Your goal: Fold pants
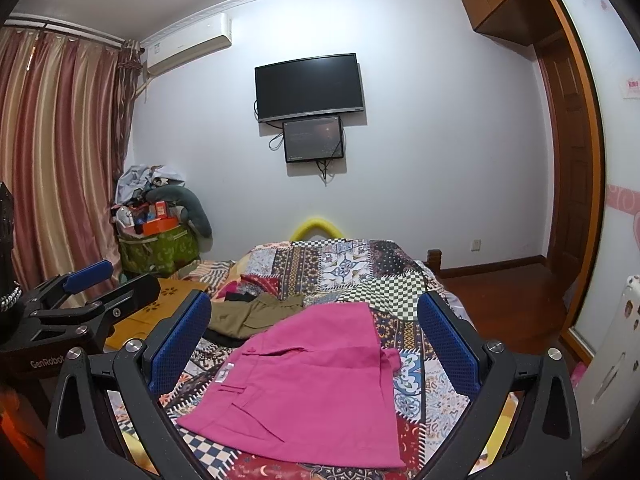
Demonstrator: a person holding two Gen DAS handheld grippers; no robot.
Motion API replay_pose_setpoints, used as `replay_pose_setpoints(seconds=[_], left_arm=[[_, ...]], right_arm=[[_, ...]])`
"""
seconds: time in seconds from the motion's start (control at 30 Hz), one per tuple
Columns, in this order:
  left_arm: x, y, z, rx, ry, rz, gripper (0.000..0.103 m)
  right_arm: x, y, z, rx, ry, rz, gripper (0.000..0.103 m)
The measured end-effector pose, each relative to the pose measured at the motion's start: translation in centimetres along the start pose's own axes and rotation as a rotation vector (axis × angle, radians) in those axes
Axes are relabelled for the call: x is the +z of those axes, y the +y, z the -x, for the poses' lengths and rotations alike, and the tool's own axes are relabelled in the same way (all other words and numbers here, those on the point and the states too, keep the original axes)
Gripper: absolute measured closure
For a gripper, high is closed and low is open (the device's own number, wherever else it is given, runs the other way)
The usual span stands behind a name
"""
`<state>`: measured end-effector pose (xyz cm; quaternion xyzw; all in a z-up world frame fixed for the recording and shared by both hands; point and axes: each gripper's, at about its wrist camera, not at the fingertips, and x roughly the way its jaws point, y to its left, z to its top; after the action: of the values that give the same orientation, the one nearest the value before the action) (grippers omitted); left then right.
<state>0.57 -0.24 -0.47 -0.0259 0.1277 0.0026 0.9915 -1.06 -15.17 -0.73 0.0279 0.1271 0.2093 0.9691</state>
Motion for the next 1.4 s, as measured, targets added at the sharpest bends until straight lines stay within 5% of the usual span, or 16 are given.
replay_pose_setpoints(seconds=[1.4], left_arm=[[-0.28, 0.09, 0.08, 0.015, -0.008, -0.001, 0.000]], right_arm=[[0.03, -0.35, 0.26, 0.001, -0.001, -0.012, 0.001]])
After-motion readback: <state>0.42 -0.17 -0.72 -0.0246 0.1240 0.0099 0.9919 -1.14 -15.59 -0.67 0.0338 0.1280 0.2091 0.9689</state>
